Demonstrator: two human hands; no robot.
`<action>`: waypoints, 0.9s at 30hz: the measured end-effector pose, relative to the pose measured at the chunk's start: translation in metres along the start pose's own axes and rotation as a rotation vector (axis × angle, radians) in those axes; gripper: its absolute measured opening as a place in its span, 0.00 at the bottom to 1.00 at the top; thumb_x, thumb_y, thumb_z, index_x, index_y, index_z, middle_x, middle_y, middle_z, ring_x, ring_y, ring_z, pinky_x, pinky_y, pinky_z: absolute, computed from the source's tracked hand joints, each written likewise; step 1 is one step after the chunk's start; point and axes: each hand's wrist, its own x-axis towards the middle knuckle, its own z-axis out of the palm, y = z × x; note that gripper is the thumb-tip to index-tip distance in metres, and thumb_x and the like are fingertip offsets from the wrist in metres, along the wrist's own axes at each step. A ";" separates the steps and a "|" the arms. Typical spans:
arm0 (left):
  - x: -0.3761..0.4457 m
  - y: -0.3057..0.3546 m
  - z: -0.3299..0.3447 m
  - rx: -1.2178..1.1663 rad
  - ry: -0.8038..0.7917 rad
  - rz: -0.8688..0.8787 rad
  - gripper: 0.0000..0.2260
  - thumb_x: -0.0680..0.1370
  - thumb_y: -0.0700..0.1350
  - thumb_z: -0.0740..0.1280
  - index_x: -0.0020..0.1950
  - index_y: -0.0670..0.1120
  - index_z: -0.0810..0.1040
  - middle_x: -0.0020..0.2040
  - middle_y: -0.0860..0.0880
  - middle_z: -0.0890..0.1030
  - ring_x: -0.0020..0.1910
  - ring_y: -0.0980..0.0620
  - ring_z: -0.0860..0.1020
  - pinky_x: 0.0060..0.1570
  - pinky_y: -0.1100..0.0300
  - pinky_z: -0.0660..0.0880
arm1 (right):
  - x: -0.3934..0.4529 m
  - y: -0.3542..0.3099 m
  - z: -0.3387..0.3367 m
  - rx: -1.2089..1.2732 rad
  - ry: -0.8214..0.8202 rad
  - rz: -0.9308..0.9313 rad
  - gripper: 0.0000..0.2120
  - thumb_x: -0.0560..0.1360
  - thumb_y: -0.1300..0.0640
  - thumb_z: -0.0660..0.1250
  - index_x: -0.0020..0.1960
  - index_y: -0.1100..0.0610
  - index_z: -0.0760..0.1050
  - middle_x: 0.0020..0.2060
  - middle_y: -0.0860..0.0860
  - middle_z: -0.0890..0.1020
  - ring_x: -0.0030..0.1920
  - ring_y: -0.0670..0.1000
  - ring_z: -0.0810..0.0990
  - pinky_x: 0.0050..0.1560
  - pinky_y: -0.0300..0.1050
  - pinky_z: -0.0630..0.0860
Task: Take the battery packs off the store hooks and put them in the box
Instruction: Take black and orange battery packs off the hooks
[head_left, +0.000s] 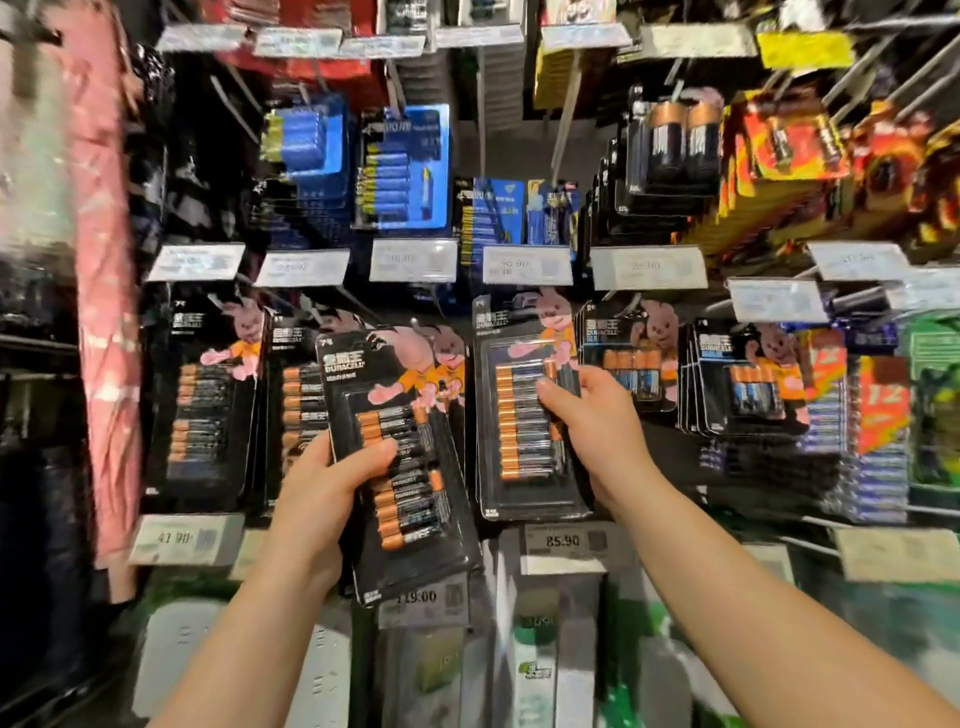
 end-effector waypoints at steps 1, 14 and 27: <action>0.000 0.000 0.001 -0.001 -0.012 -0.001 0.11 0.74 0.37 0.70 0.55 0.45 0.80 0.48 0.44 0.86 0.43 0.45 0.85 0.42 0.51 0.79 | 0.001 0.003 -0.001 0.005 0.003 0.016 0.05 0.77 0.58 0.67 0.51 0.58 0.79 0.45 0.51 0.85 0.45 0.47 0.84 0.44 0.40 0.78; 0.003 -0.004 0.031 -0.017 -0.105 0.023 0.08 0.74 0.37 0.71 0.50 0.48 0.80 0.44 0.47 0.87 0.42 0.45 0.85 0.43 0.49 0.79 | 0.000 0.012 -0.011 -0.188 0.031 0.189 0.17 0.76 0.46 0.66 0.56 0.58 0.74 0.42 0.46 0.79 0.42 0.46 0.78 0.43 0.44 0.75; 0.015 -0.016 0.067 -0.096 -0.150 0.046 0.15 0.69 0.42 0.77 0.54 0.46 0.81 0.49 0.43 0.86 0.49 0.40 0.84 0.54 0.41 0.79 | -0.037 -0.022 -0.010 -0.307 -0.178 0.108 0.21 0.73 0.47 0.72 0.61 0.52 0.70 0.45 0.46 0.76 0.42 0.45 0.78 0.40 0.40 0.76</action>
